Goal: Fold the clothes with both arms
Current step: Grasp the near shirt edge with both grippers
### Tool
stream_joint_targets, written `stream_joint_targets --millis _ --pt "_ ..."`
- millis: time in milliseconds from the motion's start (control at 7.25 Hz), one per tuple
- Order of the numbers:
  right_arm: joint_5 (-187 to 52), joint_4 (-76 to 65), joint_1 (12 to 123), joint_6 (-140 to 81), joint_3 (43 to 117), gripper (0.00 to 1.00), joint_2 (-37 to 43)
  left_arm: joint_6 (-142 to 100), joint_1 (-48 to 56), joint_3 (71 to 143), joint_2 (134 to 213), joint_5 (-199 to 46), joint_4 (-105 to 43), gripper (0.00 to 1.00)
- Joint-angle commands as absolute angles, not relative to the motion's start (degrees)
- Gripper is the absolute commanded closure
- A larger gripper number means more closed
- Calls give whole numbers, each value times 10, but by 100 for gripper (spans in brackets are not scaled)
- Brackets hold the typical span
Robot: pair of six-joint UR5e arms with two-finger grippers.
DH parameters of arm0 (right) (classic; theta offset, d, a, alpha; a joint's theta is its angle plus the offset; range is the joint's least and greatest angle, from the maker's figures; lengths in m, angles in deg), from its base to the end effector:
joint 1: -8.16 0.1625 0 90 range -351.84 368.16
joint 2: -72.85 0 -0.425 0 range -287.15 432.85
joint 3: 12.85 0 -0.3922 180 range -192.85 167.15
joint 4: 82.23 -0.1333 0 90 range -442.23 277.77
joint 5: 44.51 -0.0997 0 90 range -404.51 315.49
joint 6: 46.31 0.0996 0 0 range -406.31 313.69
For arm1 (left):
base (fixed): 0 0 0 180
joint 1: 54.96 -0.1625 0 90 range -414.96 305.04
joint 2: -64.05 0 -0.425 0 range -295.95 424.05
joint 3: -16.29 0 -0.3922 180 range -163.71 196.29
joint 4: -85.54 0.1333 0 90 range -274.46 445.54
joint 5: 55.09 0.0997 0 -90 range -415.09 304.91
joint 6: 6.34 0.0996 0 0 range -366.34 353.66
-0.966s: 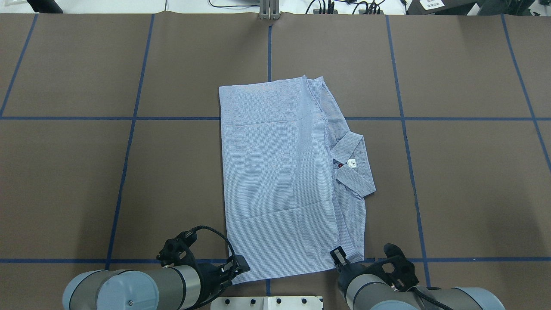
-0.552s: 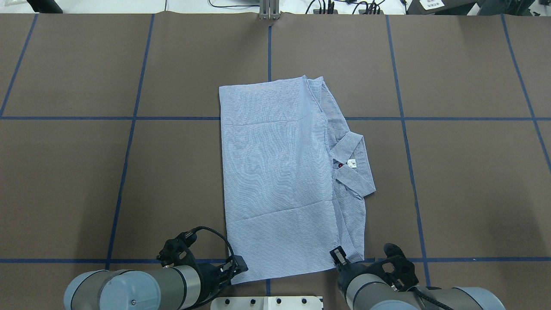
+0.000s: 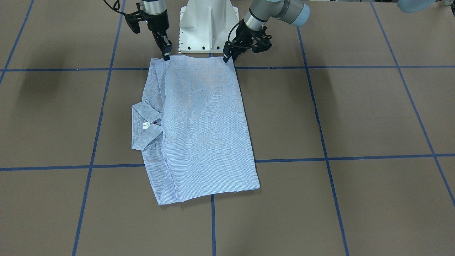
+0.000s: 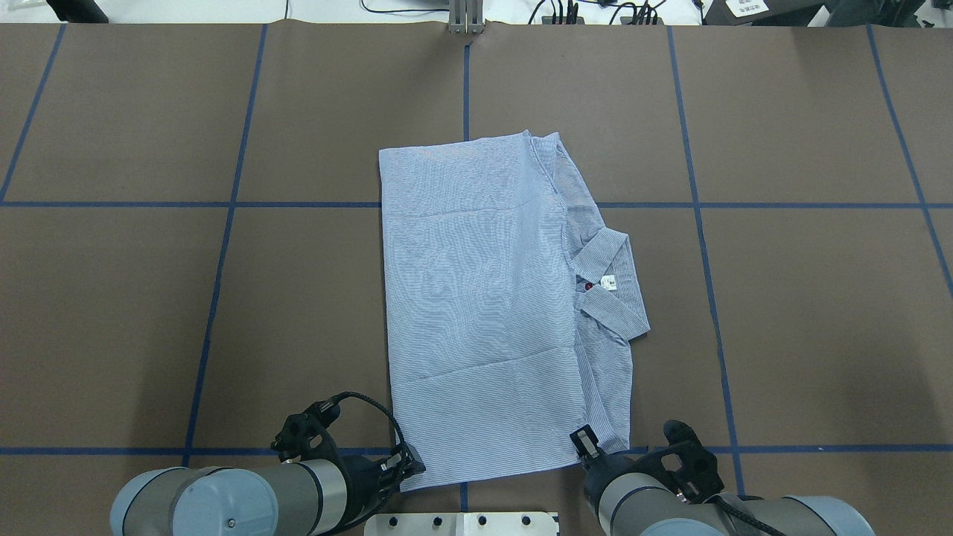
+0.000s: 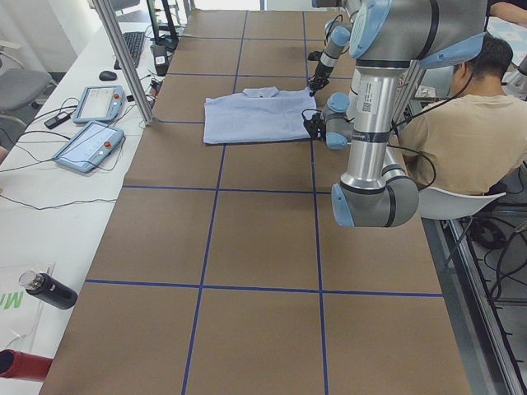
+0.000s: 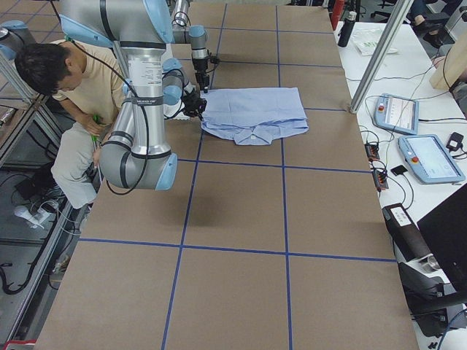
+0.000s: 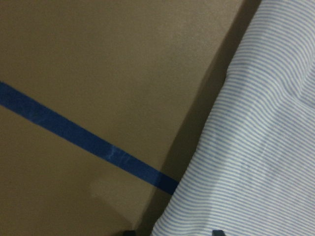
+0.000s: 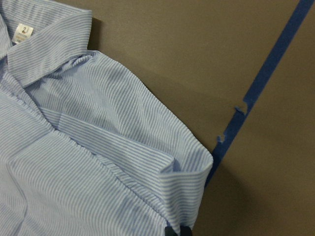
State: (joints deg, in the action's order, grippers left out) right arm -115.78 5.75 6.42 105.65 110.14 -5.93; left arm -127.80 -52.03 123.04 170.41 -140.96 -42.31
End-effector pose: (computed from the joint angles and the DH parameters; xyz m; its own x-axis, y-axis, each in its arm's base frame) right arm -0.5057 -0.1500 0.2992 0.1459 0.8318 0.5355 -0.7057 0.4668 -0.5329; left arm 0.5667 -0.1697 0.2942 0.2158 -0.5323 -0.8186 0.2715 0.8380 -0.4733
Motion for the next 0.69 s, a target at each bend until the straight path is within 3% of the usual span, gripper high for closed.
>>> stream_joint_targets --millis 0,276,552 --pt "-1158 58 65 1057 1106 100 -60 -1278 -521 1231 1707 -1411 -421 100" --pt "-1158 57 64 1057 1106 100 -60 -1277 -520 1246 1706 -1414 -408 100" --pt "-1157 58 67 1057 1121 100 -61 -1276 -511 1343 1684 -1444 -368 100"
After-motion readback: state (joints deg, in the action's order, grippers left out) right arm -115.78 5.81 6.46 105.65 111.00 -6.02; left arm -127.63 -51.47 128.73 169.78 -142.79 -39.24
